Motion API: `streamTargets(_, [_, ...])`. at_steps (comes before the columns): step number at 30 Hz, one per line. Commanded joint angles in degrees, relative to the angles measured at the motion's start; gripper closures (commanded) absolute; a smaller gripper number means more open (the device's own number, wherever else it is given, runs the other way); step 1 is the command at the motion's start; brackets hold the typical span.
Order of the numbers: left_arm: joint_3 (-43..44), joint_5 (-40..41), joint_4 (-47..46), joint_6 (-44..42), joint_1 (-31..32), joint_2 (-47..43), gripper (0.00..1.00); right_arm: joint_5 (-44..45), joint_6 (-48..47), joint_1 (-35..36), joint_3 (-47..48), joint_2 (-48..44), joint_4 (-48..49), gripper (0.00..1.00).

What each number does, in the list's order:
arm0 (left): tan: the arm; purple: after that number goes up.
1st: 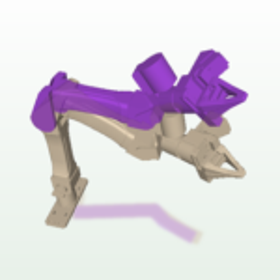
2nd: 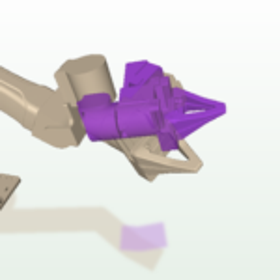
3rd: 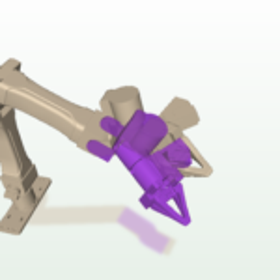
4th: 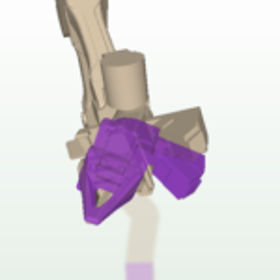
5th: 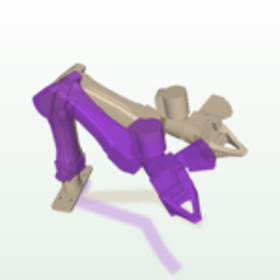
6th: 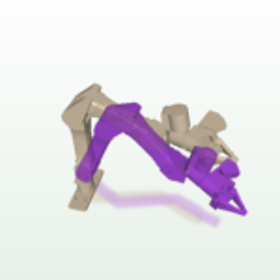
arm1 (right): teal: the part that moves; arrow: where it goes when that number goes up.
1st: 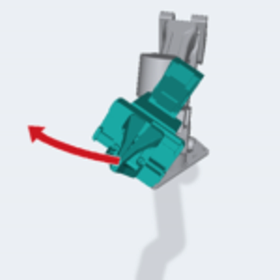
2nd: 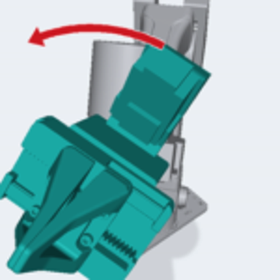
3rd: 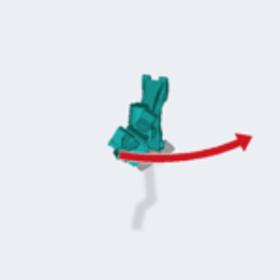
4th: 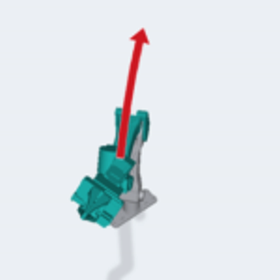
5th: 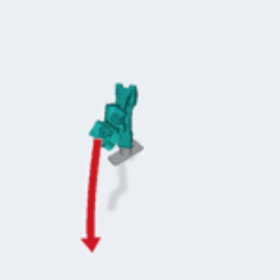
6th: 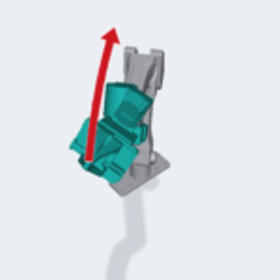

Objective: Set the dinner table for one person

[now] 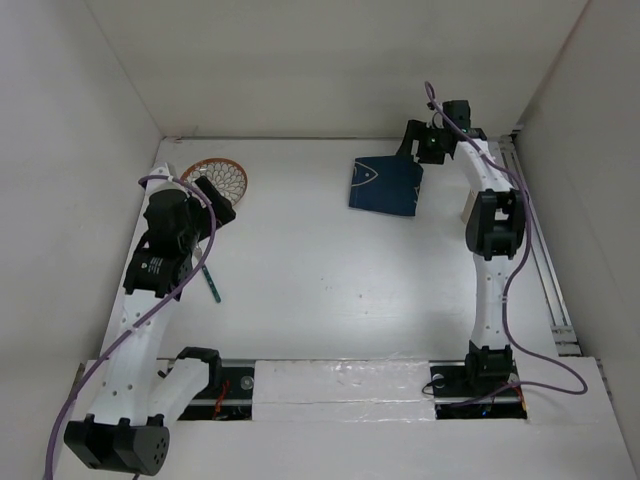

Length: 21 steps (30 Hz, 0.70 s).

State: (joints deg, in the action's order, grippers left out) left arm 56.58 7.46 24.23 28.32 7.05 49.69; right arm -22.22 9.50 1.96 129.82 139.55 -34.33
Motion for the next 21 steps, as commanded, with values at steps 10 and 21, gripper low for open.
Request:
streamTargets(10, [0.6, -1.3, -2.1, -0.8, -0.1, 0.1, 0.0, -4.4, 0.2, 0.9, 0.1, 2.1, 0.6, 0.4])
streamTargets(21, [0.6, -1.8, -2.6, -0.8, -0.1, 0.1, 0.0, -6.7, 2.1, 3.9, -8.4, -5.9, 10.2, 0.99])
